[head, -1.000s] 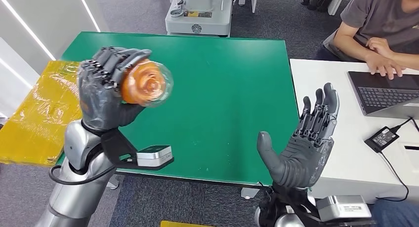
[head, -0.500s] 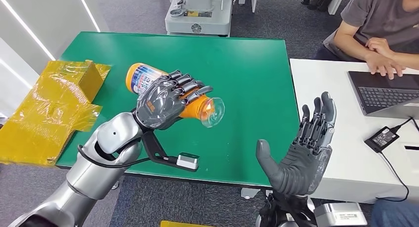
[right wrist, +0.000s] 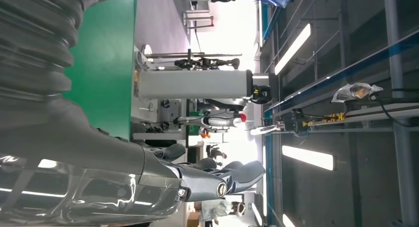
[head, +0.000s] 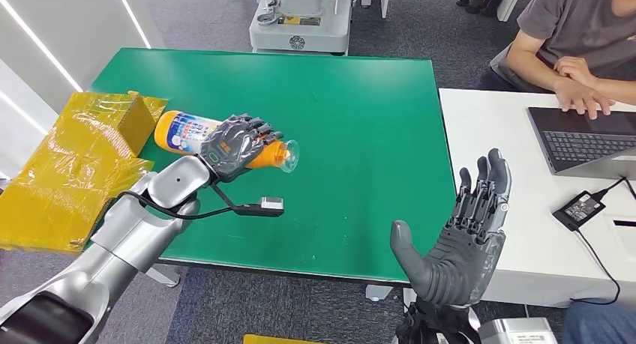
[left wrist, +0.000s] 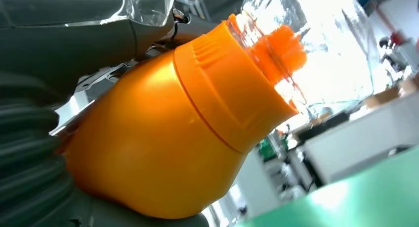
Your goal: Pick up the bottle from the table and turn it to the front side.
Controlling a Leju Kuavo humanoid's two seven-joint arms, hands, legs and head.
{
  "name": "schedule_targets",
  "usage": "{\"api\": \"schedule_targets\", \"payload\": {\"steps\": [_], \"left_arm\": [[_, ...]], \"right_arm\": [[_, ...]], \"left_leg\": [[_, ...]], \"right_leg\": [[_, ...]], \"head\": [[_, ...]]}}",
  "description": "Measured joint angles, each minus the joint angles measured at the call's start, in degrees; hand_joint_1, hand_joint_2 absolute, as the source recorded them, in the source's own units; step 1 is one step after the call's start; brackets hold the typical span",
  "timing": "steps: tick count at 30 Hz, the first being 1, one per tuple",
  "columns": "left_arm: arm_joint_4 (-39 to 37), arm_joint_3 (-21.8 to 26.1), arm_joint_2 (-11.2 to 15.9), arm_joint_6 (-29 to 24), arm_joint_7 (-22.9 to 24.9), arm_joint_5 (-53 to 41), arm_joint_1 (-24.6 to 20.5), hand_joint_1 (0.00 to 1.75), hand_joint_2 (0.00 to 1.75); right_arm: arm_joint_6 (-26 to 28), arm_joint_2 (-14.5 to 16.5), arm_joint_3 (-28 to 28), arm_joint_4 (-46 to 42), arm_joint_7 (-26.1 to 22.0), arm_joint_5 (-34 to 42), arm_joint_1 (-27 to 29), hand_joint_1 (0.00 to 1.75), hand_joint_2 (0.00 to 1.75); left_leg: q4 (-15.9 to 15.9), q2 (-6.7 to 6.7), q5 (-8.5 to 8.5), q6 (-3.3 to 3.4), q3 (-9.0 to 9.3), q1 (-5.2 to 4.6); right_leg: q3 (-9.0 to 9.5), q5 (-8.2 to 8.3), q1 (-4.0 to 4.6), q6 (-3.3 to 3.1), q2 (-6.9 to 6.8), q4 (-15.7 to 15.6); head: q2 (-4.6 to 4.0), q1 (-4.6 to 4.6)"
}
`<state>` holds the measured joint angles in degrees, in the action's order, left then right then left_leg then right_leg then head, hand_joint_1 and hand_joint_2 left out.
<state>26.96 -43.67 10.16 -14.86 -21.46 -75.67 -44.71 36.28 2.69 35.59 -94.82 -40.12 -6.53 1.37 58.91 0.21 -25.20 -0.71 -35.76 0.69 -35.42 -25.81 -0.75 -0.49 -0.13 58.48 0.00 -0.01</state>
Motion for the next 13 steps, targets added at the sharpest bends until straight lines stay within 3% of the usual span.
{"api": "schedule_targets", "payload": {"steps": [13], "left_arm": [[-6.48,-0.39,3.93,-0.12,3.13,-0.93,0.02,1.75,1.75]], "right_arm": [[1.43,-0.07,-0.01,0.51,-0.01,0.97,-0.56,0.00,1.75]], "left_leg": [[-0.02,-0.01,0.00,0.00,-0.01,0.00]], "right_leg": [[0.00,-0.03,0.00,-0.03,-0.01,0.00]], "head": [[0.00,0.01]]}}
